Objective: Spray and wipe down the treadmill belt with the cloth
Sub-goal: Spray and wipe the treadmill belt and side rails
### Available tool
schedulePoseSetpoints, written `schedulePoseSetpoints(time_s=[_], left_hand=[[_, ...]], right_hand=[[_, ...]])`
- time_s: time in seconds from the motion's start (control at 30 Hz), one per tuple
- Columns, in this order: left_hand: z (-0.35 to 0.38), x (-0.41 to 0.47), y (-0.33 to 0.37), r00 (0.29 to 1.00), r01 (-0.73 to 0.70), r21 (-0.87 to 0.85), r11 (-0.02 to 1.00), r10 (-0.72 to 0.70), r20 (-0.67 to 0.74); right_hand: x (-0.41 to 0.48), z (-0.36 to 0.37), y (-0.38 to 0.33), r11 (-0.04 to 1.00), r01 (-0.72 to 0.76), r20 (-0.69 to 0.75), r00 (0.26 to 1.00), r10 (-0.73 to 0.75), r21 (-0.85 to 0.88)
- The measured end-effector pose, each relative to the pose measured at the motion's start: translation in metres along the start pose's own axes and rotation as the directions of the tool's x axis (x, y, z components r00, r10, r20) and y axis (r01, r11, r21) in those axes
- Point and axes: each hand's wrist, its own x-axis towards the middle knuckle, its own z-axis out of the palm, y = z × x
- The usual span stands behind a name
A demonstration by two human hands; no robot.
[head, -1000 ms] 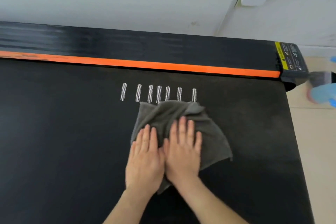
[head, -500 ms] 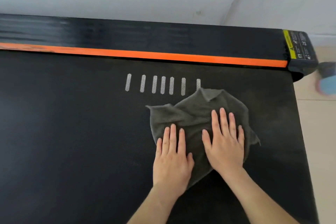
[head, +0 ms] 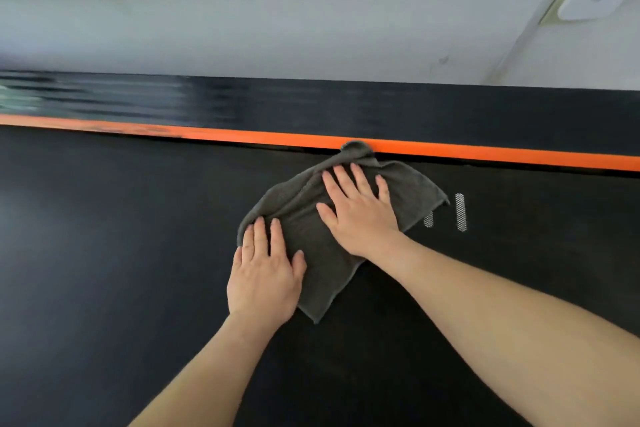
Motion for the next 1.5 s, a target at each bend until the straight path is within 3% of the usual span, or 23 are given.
schedulePoseSetpoints(time_s=[0.1,0.33,0.47,0.63,0.77,0.97,1.03,1.13,1.23,1.5], left_hand=[[-0.015,0.032,-0.019,0.997,0.066,-0.042,0.997,-0.064,0.032],[-0.003,0.043,-0.018,0.999,0.033,0.025,0.999,-0.033,0.017],[-0.003,0.026,0.023,0.987,-0.161,0.038,0.986,0.162,-0.013],[0.011,-0.005,0.103,0.929,-0.361,0.003,0.933,0.359,0.09],[0.011,-0.011,0.148,0.883,-0.454,0.038,0.89,0.444,0.152],[0.004,-0.005,0.167,0.87,-0.476,0.065,0.877,0.458,0.18],[0.0,0.004,0.141,0.9,-0.42,0.07,0.905,0.404,0.164],[-0.01,0.024,0.093,0.945,-0.318,0.076,0.945,0.31,0.102],[-0.021,0.041,0.026,0.975,-0.217,0.118,0.969,0.21,0.07],[-0.033,0.072,-0.172,0.999,0.034,0.133,0.991,-0.033,-0.008]], right_hand=[[0.038,0.002,-0.028,1.0,0.023,0.0,1.0,-0.023,-0.021],[0.042,0.012,-0.032,0.994,0.034,-0.089,0.995,-0.043,-0.101],[0.015,0.005,0.003,0.991,0.08,-0.081,0.993,-0.088,-0.104],[-0.042,-0.011,0.094,0.983,-0.148,-0.153,0.979,0.131,-0.107],[-0.099,-0.028,0.174,0.9,-0.426,-0.232,0.888,0.396,-0.094],[-0.091,-0.027,0.153,0.752,-0.659,-0.214,0.731,0.648,0.027],[-0.069,-0.019,0.114,0.795,-0.606,-0.19,0.778,0.599,0.027],[-0.04,-0.008,0.052,0.91,-0.412,-0.182,0.899,0.398,-0.045],[0.0,0.006,-0.015,0.973,-0.222,-0.144,0.967,0.212,-0.062],[0.109,0.039,-0.185,0.979,0.144,0.003,0.989,-0.145,-0.143]])
